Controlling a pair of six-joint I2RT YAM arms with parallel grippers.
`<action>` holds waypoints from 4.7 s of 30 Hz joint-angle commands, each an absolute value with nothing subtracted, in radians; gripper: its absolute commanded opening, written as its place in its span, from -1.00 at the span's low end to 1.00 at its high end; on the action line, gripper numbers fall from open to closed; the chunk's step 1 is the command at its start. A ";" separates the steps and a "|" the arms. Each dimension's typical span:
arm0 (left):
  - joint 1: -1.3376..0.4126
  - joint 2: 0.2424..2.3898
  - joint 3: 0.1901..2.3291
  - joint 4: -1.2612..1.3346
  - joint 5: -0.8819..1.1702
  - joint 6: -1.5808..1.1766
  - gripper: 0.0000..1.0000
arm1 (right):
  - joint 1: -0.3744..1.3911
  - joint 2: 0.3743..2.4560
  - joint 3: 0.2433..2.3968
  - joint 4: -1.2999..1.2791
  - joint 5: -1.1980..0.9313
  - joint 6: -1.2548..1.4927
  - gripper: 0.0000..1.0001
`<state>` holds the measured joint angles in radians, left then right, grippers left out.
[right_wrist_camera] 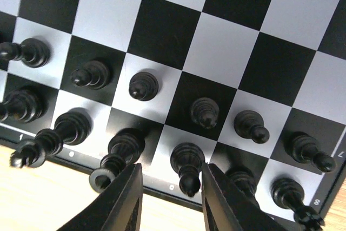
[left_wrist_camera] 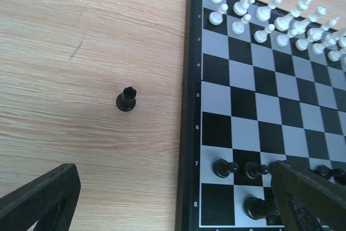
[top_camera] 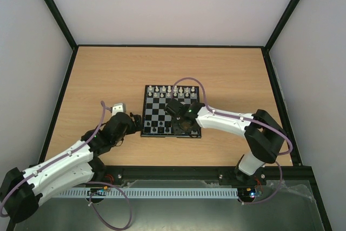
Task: Set up the chess pieces on the board
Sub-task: Place the chess piece on the chessboard, then pick up the chess piece at the center of the board, then place the chess piece on the chessboard.
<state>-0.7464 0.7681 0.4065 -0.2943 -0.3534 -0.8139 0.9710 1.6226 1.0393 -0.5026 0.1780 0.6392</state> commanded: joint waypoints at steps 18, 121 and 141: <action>-0.583 1.121 0.505 -0.161 -0.419 -0.757 0.67 | 0.980 1.304 0.935 -0.551 0.149 0.607 -0.20; -0.990 1.386 0.634 -0.305 -0.464 -0.879 -0.78 | 0.979 1.107 0.849 -0.624 0.180 0.612 -0.20; -0.979 1.359 0.632 -0.321 -0.459 -0.880 -0.51 | 0.979 1.112 0.849 -0.622 0.180 0.609 -0.19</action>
<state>-0.9848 1.3872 0.6346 -0.3046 -0.4458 -0.8745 0.9710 1.1206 0.8608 -0.5797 0.1684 0.6128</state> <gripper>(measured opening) 0.236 0.401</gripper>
